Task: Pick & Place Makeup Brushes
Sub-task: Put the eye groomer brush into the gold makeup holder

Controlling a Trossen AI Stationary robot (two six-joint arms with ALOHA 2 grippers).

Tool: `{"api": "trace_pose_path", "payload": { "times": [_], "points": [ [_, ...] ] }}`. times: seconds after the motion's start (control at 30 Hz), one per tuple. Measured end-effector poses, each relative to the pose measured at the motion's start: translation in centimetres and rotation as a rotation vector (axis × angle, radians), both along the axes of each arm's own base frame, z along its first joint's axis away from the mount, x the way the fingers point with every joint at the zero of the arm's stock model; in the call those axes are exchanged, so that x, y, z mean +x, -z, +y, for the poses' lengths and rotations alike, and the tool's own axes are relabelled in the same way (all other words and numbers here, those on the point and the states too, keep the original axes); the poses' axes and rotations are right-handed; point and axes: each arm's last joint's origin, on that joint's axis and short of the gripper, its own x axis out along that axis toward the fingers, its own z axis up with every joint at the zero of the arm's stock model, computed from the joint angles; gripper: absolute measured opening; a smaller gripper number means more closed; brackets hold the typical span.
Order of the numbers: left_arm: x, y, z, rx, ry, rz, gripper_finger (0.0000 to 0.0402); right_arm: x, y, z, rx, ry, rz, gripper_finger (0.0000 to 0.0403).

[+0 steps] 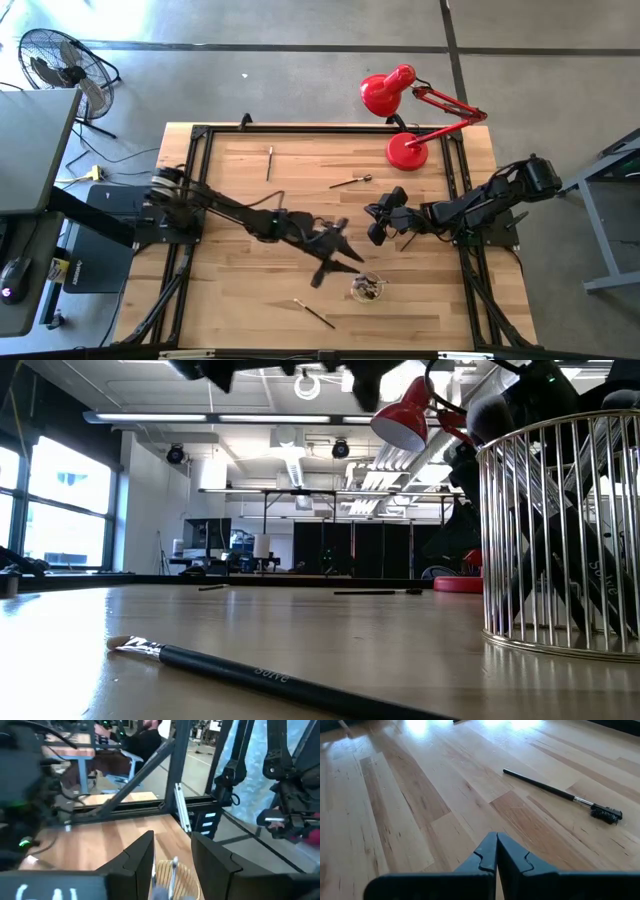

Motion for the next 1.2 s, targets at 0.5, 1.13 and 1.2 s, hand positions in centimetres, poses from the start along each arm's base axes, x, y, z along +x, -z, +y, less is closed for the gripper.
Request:
{"api": "trace_pose_path", "payload": {
  "times": [0.5, 1.13, 1.2],
  "points": [
    [-13.6, 3.1, 5.4, -0.051, -0.264, -0.084, 0.0010, 0.1, -0.1, 0.0, 0.053, 0.035, -0.040, 0.0004],
    [-20.9, 8.8, 7.6, -0.028, -0.686, 0.473, 0.0001, 0.6, -1.2, -0.1, 0.030, 0.107, -0.175, 0.0005],
    [-21.1, 9.0, 7.6, -0.007, -0.686, 0.499, 0.0001, 0.6, -1.3, -0.2, 0.030, 0.112, -0.192, 0.0006]
  ]
}}
